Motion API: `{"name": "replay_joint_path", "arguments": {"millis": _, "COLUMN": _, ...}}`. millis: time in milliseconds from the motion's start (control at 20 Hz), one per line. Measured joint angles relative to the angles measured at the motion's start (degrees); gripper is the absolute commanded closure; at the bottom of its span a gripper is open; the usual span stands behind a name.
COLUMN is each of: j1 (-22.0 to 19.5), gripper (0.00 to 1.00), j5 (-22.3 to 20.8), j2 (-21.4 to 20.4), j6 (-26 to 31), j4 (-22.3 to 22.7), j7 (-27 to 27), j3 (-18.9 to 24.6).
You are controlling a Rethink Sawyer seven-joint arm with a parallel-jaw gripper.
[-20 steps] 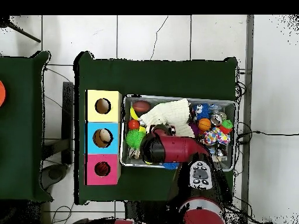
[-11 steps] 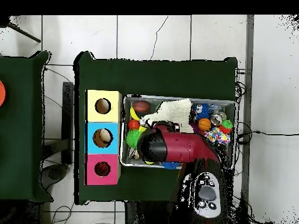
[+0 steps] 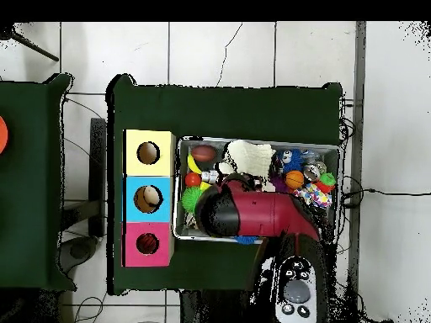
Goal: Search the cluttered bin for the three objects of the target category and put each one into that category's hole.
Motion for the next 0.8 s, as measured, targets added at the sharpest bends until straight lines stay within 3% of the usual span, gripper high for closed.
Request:
{"name": "replay_joint_path", "arguments": {"millis": 450, "j1": 0.29, "gripper": 1.0, "j5": -1.63, "j2": 0.6, "j6": -1.1, "j4": 0.0, "j7": 0.0, "j3": -1.42}}
{"name": "replay_joint_path", "arguments": {"millis": 800, "j1": -3.62, "gripper": 1.0, "j5": -2.68, "j2": 0.45, "j6": -1.71, "j4": 0.23, "j7": 0.0, "j3": -1.17}}
